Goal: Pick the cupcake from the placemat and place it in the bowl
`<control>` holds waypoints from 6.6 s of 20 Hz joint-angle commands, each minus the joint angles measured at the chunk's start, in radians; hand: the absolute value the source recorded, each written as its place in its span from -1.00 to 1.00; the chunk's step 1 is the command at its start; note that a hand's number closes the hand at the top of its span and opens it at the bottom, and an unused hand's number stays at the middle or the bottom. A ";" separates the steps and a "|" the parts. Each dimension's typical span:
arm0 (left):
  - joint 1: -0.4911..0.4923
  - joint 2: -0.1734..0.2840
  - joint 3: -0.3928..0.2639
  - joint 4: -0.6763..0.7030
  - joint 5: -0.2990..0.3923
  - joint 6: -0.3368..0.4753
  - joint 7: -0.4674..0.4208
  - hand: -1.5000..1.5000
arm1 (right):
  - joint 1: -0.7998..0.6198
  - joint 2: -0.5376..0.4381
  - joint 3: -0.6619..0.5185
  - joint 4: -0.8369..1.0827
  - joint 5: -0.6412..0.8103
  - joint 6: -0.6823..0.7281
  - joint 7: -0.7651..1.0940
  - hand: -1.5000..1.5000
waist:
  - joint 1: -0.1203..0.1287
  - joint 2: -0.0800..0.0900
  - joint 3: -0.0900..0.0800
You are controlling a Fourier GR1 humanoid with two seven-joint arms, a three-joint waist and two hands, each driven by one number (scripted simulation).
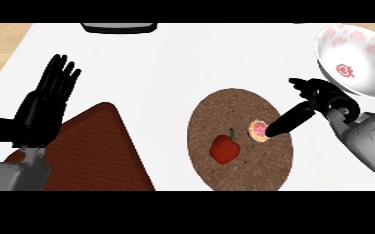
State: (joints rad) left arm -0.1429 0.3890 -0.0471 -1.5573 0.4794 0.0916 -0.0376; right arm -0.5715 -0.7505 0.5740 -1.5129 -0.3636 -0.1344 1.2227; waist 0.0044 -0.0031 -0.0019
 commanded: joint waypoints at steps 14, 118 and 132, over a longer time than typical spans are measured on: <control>0.039 0.027 0.068 -0.061 0.034 -0.056 0.063 0.00 | 0.103 0.100 0.096 -0.023 0.285 -0.165 0.139 -1.00 | 0.001 0.000 0.001; -0.042 -0.137 0.099 -0.031 -0.121 -0.119 0.083 0.00 | -0.362 -0.112 -0.996 1.332 0.496 0.061 -1.515 -1.00 | 0.057 0.037 0.012; -0.011 -0.132 0.118 -0.036 -0.123 -0.120 0.085 0.00 | -0.107 -0.342 -1.149 1.424 0.369 0.269 -1.629 -1.00 | 0.020 0.024 0.011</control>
State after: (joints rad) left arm -0.1709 0.2587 0.0725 -1.5867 0.3612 -0.0294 0.0455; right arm -0.7649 -1.0466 -0.5370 -0.1113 0.0401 0.0506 -0.3586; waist 0.0366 0.0246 0.0083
